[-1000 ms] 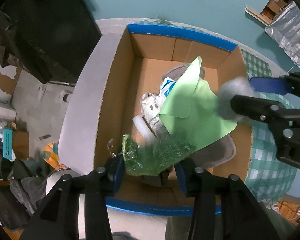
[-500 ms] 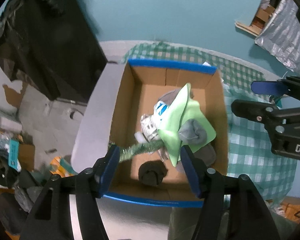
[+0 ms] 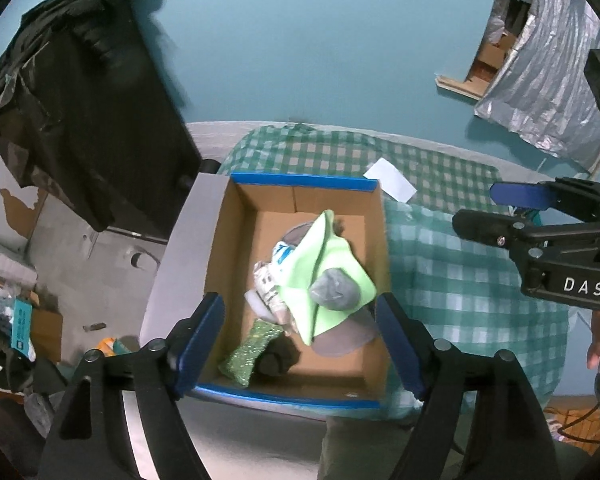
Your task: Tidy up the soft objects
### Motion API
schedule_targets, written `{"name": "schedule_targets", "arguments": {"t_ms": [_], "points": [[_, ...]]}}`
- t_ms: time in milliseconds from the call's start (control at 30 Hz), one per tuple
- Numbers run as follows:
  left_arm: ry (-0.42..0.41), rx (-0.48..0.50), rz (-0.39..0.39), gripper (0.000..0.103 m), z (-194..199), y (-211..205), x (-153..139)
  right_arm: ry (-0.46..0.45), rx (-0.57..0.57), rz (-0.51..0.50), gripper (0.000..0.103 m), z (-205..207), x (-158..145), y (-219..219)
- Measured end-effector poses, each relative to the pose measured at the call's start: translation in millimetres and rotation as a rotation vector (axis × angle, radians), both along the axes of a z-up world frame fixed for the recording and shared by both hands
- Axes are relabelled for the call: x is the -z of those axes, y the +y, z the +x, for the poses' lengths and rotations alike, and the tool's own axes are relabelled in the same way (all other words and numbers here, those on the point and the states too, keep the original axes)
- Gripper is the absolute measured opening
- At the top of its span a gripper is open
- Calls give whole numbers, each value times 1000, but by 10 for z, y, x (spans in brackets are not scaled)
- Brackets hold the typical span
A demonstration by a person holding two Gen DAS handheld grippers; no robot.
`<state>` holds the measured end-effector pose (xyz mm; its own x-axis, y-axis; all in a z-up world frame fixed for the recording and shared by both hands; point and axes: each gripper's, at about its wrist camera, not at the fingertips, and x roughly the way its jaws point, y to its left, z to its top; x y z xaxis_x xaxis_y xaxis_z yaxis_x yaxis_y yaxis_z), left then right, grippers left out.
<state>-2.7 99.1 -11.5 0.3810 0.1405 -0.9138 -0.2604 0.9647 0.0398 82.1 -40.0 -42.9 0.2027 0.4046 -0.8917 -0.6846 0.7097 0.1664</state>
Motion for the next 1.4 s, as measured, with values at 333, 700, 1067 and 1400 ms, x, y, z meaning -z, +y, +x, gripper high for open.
{"name": "schedule_targets", "arguments": {"t_ms": [333, 700, 1067, 1400], "points": [[-16, 22, -7, 87, -13, -246, -180, -90, 46, 16, 65, -86, -331, -312], [-19, 37, 17, 87, -55, -490, -295, -80, 123, 61, 66, -149, -443, -679], [-17, 95, 52, 87, -60, -751, -347, -66, 177, 89, 66, -232, -470, -920], [-6, 103, 46, 87, -78, -844, -350, -56, 191, 99, 66, -282, -478, -1019]]}}
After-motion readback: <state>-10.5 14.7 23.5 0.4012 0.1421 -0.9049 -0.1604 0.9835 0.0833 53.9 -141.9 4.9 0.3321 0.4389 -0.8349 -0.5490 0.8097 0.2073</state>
